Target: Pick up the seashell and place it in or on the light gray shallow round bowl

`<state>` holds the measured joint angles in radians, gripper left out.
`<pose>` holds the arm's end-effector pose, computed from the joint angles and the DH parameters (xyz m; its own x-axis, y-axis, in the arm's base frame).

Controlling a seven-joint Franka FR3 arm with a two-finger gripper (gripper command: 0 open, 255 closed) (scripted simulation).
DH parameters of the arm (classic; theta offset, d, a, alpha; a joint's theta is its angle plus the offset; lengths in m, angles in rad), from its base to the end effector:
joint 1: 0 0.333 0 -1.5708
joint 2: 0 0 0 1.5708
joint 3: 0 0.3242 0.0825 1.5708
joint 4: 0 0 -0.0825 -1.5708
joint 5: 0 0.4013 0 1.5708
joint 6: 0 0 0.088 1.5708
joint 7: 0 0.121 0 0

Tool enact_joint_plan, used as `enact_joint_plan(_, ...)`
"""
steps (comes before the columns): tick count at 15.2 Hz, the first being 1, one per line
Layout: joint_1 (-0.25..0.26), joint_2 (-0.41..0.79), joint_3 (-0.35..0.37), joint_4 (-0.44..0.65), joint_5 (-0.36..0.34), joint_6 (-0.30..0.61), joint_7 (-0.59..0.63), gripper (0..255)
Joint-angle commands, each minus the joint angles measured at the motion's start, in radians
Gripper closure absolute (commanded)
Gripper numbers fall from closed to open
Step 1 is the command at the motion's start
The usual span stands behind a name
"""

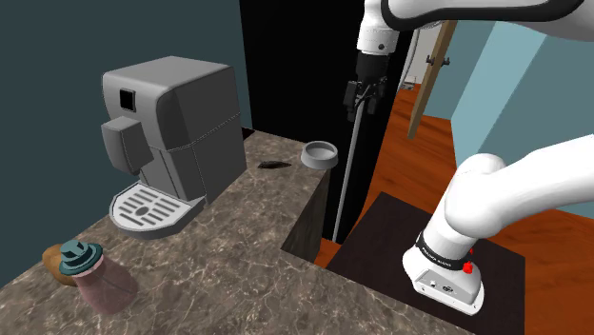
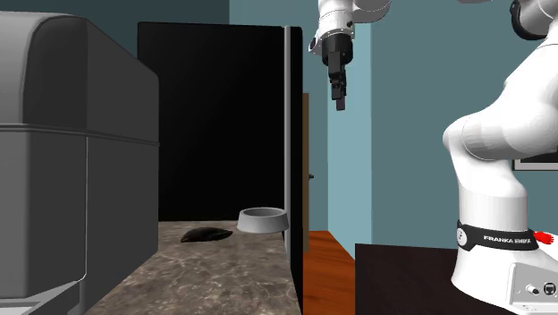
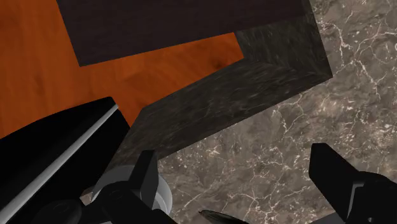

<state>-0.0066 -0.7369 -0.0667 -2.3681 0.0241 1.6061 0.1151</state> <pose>0.3330 -0.0262 0.5630 0.9849 -0.1697 -0.0340 -0.1716 -0.9830 -0.0653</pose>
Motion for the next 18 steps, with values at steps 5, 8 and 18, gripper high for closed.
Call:
enact_joint_plan(5, 0.022, 0.106, -0.034, -0.022, -0.037, 0.130, -0.117, 0)
enact_joint_plan(8, 0.040, 0.197, -0.058, -0.023, -0.058, 0.227, -0.202, 0)
enact_joint_plan(18, 0.094, 0.551, -0.111, 0.065, -0.085, 0.513, -0.471, 0)
